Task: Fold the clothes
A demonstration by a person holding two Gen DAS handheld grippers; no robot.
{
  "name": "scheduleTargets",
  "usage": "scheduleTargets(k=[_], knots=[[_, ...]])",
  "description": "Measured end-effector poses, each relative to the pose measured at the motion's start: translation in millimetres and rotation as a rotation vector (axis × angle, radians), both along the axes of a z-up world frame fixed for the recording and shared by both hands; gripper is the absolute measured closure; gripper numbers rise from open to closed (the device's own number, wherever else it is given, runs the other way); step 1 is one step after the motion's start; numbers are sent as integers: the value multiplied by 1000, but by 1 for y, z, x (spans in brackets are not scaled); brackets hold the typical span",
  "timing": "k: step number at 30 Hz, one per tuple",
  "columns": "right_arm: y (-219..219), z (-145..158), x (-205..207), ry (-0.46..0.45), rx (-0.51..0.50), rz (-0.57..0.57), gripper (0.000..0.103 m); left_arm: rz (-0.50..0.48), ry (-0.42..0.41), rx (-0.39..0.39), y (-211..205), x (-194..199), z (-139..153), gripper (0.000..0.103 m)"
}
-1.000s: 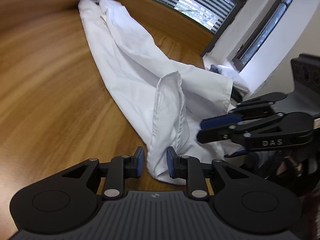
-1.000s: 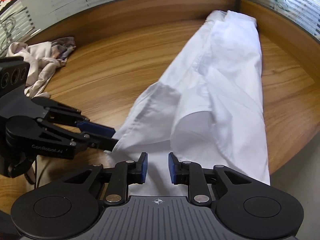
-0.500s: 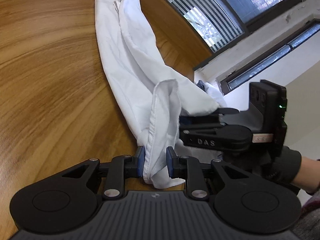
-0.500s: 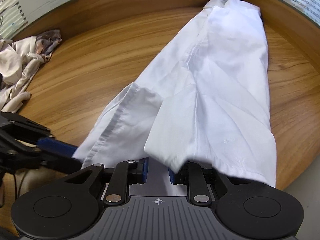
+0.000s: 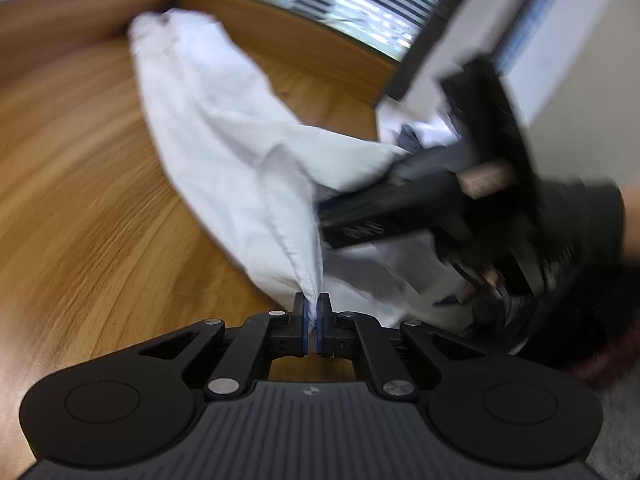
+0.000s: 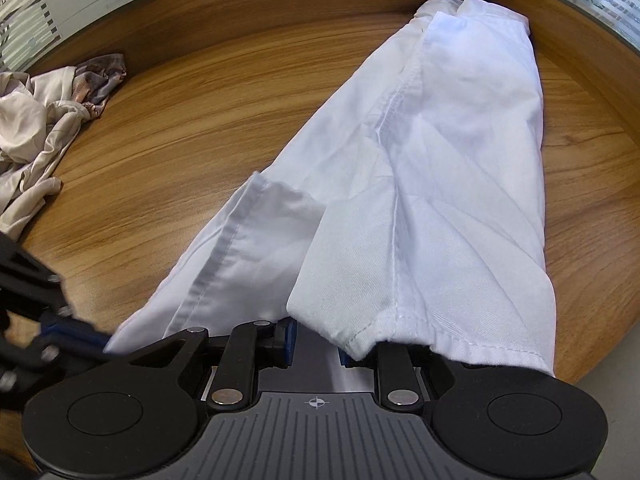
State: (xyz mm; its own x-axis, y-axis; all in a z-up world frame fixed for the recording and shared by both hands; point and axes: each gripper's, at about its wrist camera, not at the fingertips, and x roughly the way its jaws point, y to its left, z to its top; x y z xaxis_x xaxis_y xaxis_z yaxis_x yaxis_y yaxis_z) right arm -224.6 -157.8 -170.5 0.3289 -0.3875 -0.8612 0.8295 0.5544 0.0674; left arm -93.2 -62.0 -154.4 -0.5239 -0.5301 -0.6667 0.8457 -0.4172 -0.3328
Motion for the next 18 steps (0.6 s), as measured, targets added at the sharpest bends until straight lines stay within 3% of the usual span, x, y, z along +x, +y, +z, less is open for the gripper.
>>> scheduleTargets(k=[5, 9, 14, 18], knots=[[-2, -1, -1, -12, -6, -20, 80, -56, -87, -47, 17, -13, 10, 100], [-1, -1, -3, -23, -16, -19, 79, -119, -144, -5, 15, -17, 3, 98], [9, 8, -11, -48, -45, -37, 79, -164, -131, 2, 26, -6, 6, 96], [25, 23, -24, -66, -81, -67, 78, -107, -112, 3, 27, 8, 6, 95]])
